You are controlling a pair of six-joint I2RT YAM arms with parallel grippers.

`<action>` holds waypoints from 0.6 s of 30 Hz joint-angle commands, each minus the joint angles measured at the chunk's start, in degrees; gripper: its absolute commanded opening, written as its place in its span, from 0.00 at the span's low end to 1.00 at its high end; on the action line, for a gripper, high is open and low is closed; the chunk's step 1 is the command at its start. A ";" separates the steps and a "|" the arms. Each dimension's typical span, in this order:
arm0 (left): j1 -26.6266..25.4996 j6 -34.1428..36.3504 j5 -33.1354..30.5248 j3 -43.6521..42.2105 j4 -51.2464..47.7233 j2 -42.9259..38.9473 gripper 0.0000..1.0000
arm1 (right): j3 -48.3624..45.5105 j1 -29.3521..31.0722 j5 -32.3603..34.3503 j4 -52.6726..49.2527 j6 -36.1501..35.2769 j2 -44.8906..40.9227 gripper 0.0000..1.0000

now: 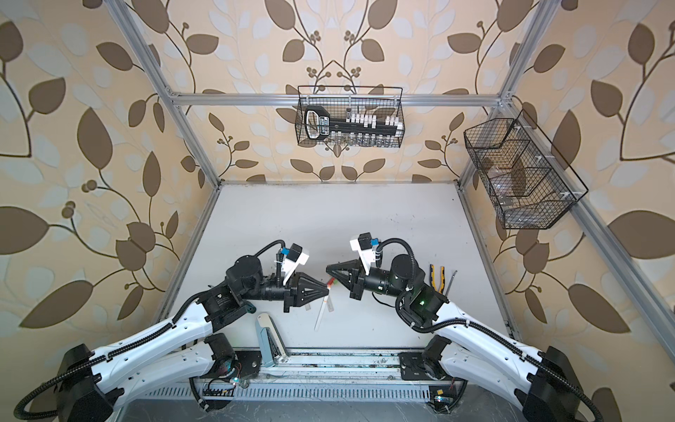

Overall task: Insert the pens into the pen caps
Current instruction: 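Open the left gripper and withdraw it while the right gripper holds the capped highlighter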

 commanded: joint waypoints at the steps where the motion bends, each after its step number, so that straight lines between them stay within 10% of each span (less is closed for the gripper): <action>1: 0.44 1.59 0.11 1.49 -5.53 -4.30 0.40 | -0.43 0.63 2.99 0.95 -0.03 0.38 0.04; 2: 0.65 2.05 -1.50 2.07 -6.36 -5.46 0.46 | -1.55 0.73 3.38 0.42 0.38 0.32 0.04; 6: 1.42 5.50 -8.38 3.13 -10.16 -9.03 0.06 | -4.23 0.69 6.98 -4.20 0.97 -1.38 0.06; 9: 2.88 5.41 -12.50 2.79 -11.23 -10.04 0.05 | -5.68 0.66 10.10 -9.34 0.35 -4.33 0.15; 13: 3.83 4.78 -19.67 2.66 -13.73 -11.77 0.34 | -5.16 1.22 12.61 -18.07 -1.17 -5.89 0.26; 18: 3.84 2.89 -38.89 6.39 -27.16 -14.22 0.99 | -5.27 9.76 16.79 -25.86 -3.57 -3.07 0.38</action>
